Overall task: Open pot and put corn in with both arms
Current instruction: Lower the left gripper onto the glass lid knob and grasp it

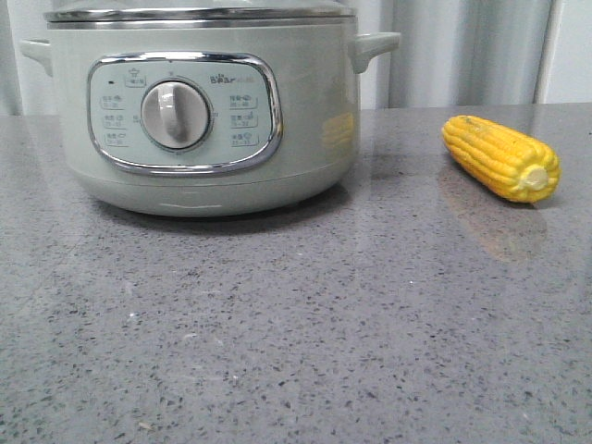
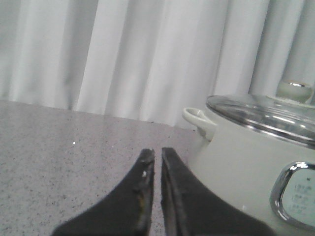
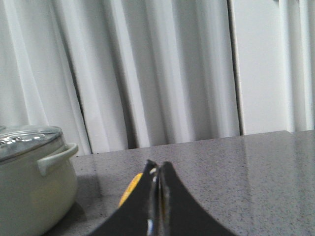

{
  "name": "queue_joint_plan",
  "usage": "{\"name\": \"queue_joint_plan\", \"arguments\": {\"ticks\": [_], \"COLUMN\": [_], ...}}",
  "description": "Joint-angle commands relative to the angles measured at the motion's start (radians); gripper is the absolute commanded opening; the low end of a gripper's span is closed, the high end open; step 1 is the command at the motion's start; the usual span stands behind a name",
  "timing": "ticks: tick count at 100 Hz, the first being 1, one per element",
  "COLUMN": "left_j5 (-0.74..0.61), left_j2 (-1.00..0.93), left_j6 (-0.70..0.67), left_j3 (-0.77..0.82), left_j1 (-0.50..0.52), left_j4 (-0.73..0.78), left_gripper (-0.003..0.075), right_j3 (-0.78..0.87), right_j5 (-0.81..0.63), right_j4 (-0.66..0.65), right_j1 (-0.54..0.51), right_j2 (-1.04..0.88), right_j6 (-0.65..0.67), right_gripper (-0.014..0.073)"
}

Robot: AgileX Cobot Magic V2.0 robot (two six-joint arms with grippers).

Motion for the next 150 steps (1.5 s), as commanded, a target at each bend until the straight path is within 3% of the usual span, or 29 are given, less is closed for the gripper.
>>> {"name": "queue_joint_plan", "arguments": {"ticks": [1,17,57,85,92,105,123,130,139,150], "left_j5": [-0.048,-0.046,-0.081,-0.069,-0.075,-0.154,-0.24,-0.253,-0.269,-0.278], "left_j2": [0.049,0.127,0.306,0.504,0.557,0.657,0.822,0.893,0.986,1.092], "left_j6": [-0.007,-0.007,-0.003,-0.003,-0.001,-0.001,-0.001,-0.001,-0.001,-0.001], "left_j3": [-0.082,-0.167,-0.312,-0.455,-0.483,-0.506,-0.556,-0.599,-0.659,-0.743], "left_j1": [0.001,0.001,0.001,-0.108,-0.161,-0.265,-0.361,-0.379,-0.387,-0.387], "left_j4": [0.019,0.058,0.094,0.208,0.237,0.248,0.268,0.268,0.268,0.266], "left_gripper": [-0.002,-0.002,-0.002,-0.0015,0.0033,0.0216,0.041,0.0478,0.0549,0.0558], "right_j3": [-0.078,-0.156,-0.271,-0.465,-0.517,-0.585,-0.628,-0.629,-0.629,-0.629], "right_j5": [0.008,0.084,0.1,0.348,0.399,0.435,0.435,0.43,0.43,0.427], "right_j4": [0.006,0.006,0.002,-0.019,-0.019,-0.019,-0.013,-0.007,-0.007,-0.007], "right_j1": [-0.006,-0.004,-0.004,-0.004,-0.004,-0.004,-0.003,-0.003,-0.003,-0.003], "right_j2": [0.002,0.056,0.141,0.29,0.337,0.408,0.466,0.466,0.466,0.466], "right_j6": [-0.002,-0.002,-0.002,-0.084,-0.108,-0.108,-0.108,-0.108,-0.108,-0.108], "right_gripper": [-0.0074,-0.0074,-0.0074,-0.0073,-0.0054,0.0078,0.0432,0.0512,0.0533,0.0531]}}
